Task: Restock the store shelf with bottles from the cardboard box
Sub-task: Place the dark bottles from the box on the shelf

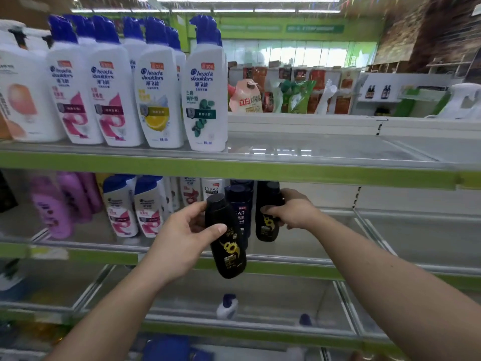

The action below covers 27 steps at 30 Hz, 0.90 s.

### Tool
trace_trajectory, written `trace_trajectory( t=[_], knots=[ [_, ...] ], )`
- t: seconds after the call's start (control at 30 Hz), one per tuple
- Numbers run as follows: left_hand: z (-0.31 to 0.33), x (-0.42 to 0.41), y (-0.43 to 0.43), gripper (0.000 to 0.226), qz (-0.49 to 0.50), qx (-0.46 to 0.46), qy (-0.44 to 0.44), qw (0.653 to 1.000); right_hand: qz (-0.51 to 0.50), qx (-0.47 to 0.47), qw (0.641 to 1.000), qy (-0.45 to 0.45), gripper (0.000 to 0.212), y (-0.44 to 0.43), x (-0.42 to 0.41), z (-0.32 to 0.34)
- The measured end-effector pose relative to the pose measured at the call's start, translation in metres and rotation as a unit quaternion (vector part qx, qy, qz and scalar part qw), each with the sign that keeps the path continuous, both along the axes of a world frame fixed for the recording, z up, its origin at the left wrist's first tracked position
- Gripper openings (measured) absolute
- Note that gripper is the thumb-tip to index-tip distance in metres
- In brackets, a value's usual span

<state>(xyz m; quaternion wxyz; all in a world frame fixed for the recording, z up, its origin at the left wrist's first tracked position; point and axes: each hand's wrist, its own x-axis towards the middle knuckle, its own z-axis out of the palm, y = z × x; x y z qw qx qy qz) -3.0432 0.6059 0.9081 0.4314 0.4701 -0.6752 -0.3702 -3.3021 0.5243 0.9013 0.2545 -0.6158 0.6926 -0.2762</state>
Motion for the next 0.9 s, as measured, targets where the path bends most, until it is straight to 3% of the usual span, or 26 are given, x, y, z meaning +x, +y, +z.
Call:
trace_trajectory(
  t=[0.27,0.47,0.9],
  knots=[
    [0.002,-0.003,-0.006,0.037,-0.011,0.003,0.007,1.000,-0.005,-0.002,0.999,-0.032,0.025,-0.008,0.005,-0.001],
    [0.000,-0.008,-0.009,0.037,-0.022,0.008,0.005,1.000,-0.025,-0.008,0.999,-0.031,0.053,-0.012,0.009,-0.005],
    [-0.006,-0.021,-0.021,0.041,-0.038,0.010,-0.004,0.999,-0.058,-0.036,0.997,-0.028,0.063,0.002,0.003,-0.016]
  ],
)
